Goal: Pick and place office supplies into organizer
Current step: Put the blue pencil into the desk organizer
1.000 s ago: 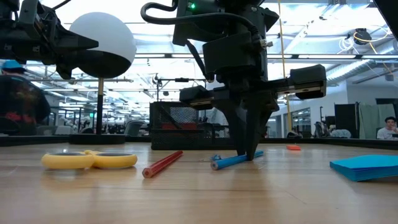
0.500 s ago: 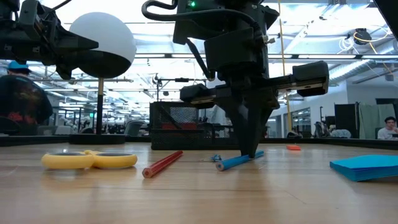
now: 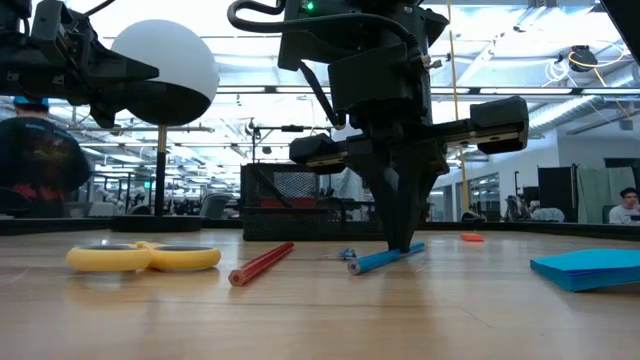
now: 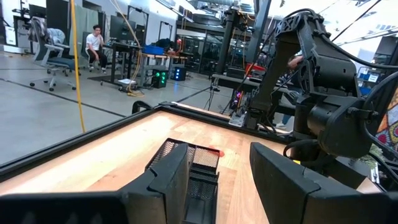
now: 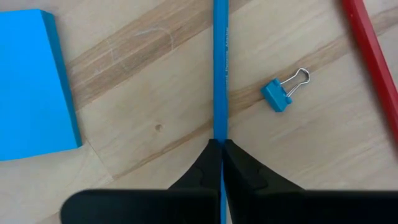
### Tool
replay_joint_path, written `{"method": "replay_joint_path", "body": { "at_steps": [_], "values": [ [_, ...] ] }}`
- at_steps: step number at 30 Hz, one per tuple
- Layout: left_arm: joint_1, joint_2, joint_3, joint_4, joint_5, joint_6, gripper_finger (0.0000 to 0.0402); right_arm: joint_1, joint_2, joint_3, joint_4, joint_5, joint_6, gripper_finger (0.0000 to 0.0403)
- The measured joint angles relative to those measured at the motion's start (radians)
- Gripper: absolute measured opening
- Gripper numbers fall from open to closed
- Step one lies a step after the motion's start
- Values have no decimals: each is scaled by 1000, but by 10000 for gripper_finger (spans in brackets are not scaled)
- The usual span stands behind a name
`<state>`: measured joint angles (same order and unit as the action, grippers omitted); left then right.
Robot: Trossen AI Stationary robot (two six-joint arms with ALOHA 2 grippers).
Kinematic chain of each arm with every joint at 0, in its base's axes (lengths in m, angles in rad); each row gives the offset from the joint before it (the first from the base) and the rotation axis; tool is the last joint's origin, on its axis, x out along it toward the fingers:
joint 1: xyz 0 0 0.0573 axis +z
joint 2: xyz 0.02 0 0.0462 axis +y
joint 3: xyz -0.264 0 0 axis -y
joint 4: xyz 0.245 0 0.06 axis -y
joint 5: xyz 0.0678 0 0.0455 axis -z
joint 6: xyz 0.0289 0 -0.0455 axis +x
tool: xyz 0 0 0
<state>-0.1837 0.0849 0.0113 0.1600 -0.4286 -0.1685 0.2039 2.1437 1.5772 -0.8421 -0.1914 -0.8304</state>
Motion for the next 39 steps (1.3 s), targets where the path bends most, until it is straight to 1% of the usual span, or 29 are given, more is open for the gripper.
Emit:
{"method": "replay_joint_path", "body": {
  "at_steps": [5, 9, 13, 16, 19, 26, 28, 30, 35, 39],
  "values": [
    [0, 0, 0, 0, -1, 0, 170, 0, 0, 0, -10, 2, -4, 4],
    [0, 0, 0, 0, -2, 0, 170, 0, 0, 0, -23, 5, -16, 35],
    [0, 0, 0, 0, -2, 0, 170, 0, 0, 0, -13, 7, 5, 72],
    [0, 0, 0, 0, -2, 0, 170, 1, 0, 0, -12, 7, 7, 82],
    [0, 0, 0, 0, -2, -1, 170, 1, 0, 0, -8, 7, 7, 77],
    [0, 0, 0, 0, -2, -1, 170, 1, 0, 0, -3, 7, 7, 19],
    [0, 0, 0, 0, -2, -1, 170, 1, 0, 0, -3, 7, 7, 9],
    [0, 0, 0, 0, -2, -2, 170, 1, 0, 0, -3, 7, 7, 9],
    [0, 0, 0, 0, -2, -3, 170, 1, 0, 0, 0, 7, 17, 21],
    [0, 0, 0, 0, -2, -3, 170, 1, 0, 0, 0, 6, 18, 15]
  ]
}}
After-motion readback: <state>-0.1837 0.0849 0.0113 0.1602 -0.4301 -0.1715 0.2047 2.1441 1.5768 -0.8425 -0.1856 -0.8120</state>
